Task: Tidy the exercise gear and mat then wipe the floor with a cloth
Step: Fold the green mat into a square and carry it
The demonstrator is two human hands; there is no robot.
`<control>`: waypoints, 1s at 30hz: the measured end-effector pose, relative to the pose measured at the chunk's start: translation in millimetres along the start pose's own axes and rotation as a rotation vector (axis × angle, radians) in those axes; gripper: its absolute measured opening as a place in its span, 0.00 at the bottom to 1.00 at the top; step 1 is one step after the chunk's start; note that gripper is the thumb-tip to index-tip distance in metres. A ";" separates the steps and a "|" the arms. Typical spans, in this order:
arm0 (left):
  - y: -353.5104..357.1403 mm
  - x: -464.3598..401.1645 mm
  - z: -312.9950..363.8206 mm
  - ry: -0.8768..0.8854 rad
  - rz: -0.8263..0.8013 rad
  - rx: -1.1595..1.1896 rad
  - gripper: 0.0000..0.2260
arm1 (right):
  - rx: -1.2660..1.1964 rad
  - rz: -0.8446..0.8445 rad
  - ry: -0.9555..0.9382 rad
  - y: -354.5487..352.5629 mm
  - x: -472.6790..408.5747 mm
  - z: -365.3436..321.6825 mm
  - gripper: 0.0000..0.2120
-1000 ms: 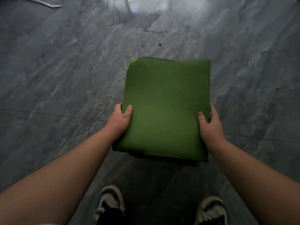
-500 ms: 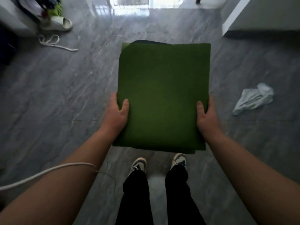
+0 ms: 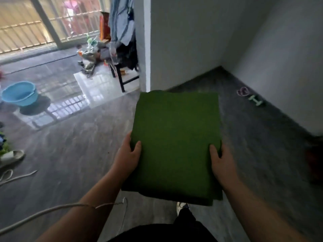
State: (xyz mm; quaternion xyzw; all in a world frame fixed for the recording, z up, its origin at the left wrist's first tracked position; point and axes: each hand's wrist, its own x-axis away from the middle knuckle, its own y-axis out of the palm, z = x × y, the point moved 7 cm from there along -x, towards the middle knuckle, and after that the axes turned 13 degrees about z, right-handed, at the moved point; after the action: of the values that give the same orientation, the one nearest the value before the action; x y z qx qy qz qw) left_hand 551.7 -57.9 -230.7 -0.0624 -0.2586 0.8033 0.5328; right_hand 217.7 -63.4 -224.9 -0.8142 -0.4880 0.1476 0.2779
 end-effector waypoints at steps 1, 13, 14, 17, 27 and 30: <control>14.6 -1.1 16.9 0.025 -0.047 0.002 0.21 | -0.011 0.040 0.038 -17.3 -4.3 9.1 0.25; 277.0 0.1 209.3 0.397 -0.372 -0.030 0.21 | -0.158 0.498 0.251 -213.9 -112.4 122.9 0.24; 304.0 1.4 223.7 0.409 -0.394 -0.041 0.22 | -0.148 0.527 0.258 -230.3 -126.5 134.3 0.25; 377.9 2.6 269.7 0.445 -0.453 -0.034 0.23 | -0.137 0.574 0.280 -271.1 -177.0 162.1 0.25; 558.1 -58.3 389.2 0.520 -0.459 -0.058 0.22 | -0.164 0.625 0.325 -325.9 -373.3 202.4 0.25; 609.0 -92.1 419.3 0.533 -0.457 -0.067 0.23 | -0.154 0.644 0.332 -329.8 -434.2 205.5 0.25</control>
State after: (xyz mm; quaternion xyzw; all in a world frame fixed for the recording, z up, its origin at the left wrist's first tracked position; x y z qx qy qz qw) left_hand -68.6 -467.7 -180.4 -0.2280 -0.1439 0.6099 0.7452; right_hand -330.9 -258.9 -206.4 -0.9573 -0.1649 0.0563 0.2307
